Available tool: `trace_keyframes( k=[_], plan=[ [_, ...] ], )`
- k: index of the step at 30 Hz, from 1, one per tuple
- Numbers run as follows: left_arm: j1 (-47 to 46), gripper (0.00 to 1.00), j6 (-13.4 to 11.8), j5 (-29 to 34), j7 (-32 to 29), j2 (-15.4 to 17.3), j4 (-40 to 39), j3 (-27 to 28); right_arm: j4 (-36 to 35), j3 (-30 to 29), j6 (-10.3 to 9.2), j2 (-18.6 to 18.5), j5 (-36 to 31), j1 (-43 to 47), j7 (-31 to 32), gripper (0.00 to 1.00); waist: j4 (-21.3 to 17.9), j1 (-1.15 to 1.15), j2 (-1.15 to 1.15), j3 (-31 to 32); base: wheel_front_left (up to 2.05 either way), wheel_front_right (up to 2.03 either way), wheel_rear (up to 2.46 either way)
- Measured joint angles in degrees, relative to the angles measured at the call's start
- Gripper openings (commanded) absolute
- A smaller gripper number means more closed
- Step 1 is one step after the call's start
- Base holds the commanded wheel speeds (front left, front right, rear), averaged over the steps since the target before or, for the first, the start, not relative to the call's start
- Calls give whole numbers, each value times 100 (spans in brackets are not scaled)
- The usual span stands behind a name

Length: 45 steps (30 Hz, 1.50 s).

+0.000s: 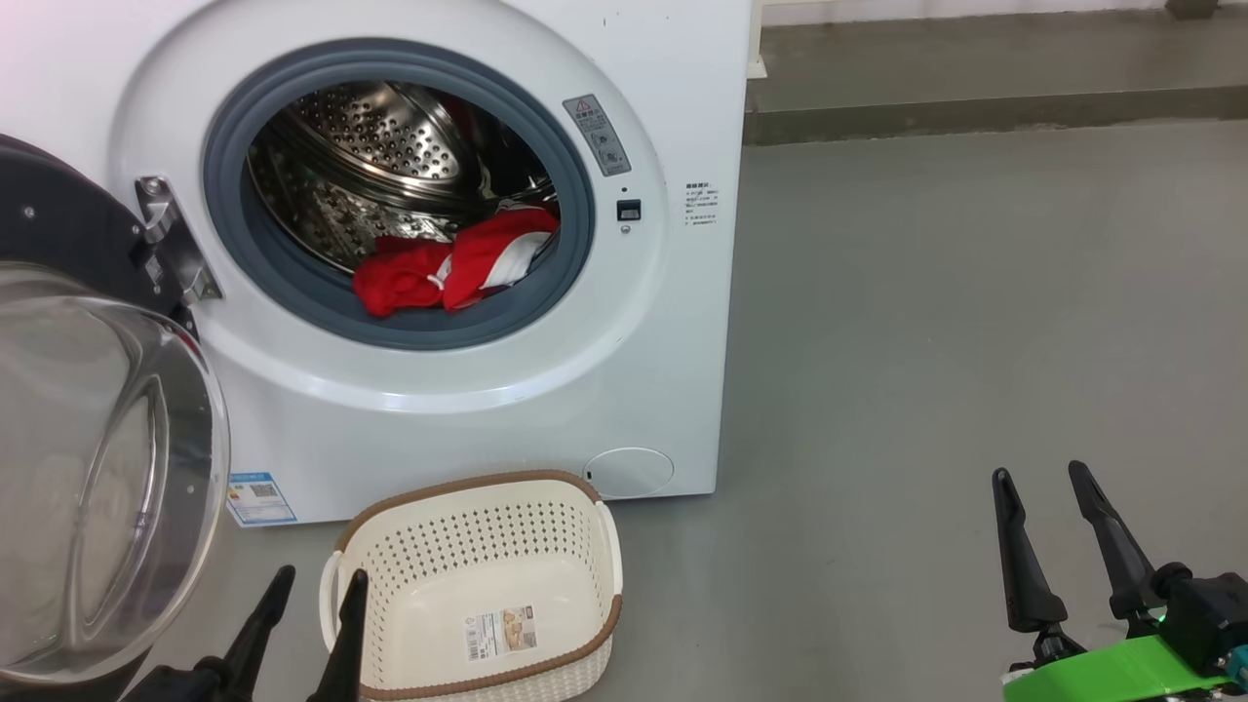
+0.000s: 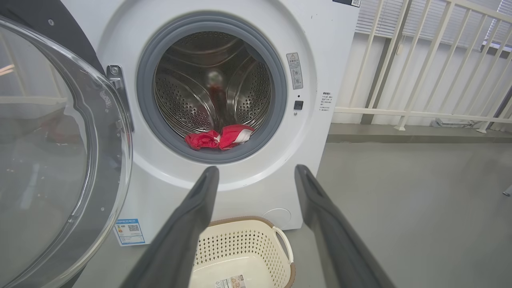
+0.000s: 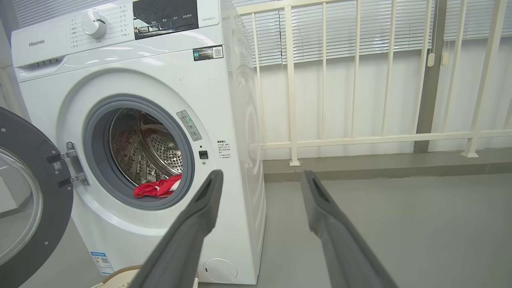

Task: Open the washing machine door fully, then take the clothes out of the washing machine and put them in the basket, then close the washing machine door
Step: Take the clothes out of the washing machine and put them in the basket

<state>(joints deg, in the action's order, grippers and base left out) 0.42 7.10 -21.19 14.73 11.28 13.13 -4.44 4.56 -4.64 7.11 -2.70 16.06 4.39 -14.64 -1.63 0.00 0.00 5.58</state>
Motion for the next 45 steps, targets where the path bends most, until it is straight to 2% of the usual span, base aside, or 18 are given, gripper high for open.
trace_keyframes(
  k=[16,22,38,45],
  plan=[
    [76,100,-3,318,0,-12,-13,116,3,7,0,1,0,9,0,100,13,0,0,-50,0,0,0],
    [74,100,-121,375,0,-79,-12,234,20,21,0,1,0,9,0,100,10,0,0,-68,41,-41,0],
    [64,100,-93,399,0,-152,-56,232,60,73,0,-14,0,8,0,100,25,0,0,-123,161,-161,0],
    [60,100,-31,397,0,-141,-148,124,88,113,0,-16,-1,5,0,100,38,0,0,-141,83,-83,0]
  ],
)
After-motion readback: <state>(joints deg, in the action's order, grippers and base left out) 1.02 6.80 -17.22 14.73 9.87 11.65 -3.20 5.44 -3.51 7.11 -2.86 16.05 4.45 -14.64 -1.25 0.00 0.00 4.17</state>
